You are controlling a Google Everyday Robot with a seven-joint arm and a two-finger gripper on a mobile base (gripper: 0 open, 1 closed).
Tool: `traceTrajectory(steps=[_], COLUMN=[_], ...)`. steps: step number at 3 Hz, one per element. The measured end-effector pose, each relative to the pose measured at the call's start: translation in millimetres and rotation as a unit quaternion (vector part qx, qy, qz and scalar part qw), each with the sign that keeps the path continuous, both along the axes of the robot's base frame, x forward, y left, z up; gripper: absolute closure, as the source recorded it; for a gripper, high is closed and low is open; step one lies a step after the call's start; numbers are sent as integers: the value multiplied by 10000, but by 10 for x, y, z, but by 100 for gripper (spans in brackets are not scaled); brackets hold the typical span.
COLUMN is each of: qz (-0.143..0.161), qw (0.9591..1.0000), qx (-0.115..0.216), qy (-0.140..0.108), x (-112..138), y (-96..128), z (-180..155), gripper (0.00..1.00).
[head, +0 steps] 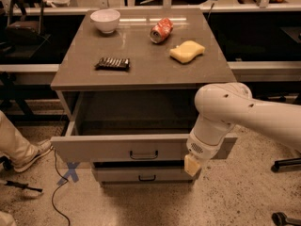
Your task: Close top drawer
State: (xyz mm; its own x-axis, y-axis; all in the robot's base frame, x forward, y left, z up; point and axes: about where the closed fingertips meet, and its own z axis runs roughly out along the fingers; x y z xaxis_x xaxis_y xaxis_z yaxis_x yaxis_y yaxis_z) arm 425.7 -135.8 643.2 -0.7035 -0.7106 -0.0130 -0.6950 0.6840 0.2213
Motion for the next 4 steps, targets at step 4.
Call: traceTrajectory(steps=[4], qz=[-953], qw=[9936], qx=[-114], qy=[-603], x=[669], y=[-505], z=[-71], gripper=[100])
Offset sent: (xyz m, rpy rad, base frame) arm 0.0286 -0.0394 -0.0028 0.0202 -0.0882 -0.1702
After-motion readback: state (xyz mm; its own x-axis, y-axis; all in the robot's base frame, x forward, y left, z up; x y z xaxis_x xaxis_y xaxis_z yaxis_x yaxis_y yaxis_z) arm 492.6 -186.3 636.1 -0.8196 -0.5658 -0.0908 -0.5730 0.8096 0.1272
